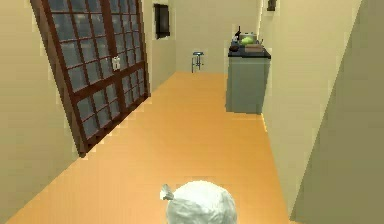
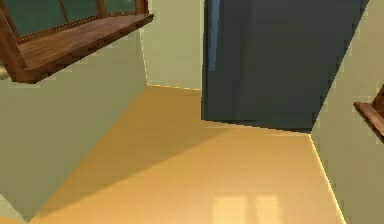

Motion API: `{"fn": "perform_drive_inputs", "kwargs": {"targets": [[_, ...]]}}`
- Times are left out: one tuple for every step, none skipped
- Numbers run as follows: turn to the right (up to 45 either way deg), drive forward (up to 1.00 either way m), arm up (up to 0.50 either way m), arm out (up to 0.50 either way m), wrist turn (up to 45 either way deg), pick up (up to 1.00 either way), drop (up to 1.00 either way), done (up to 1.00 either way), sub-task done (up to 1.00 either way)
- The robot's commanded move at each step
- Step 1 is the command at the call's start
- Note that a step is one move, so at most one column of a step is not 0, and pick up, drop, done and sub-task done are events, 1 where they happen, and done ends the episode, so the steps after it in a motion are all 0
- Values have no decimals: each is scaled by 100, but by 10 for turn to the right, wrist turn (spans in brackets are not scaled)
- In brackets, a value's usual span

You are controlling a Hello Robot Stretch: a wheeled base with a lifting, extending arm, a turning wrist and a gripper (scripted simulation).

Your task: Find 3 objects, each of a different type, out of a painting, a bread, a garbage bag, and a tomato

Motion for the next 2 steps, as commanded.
{"fn": "perform_drive_inputs", "kwargs": {"targets": [[120,0,0,0,0,0,0,0,0],[0,15,0,0,0,0,0,0,0]]}}
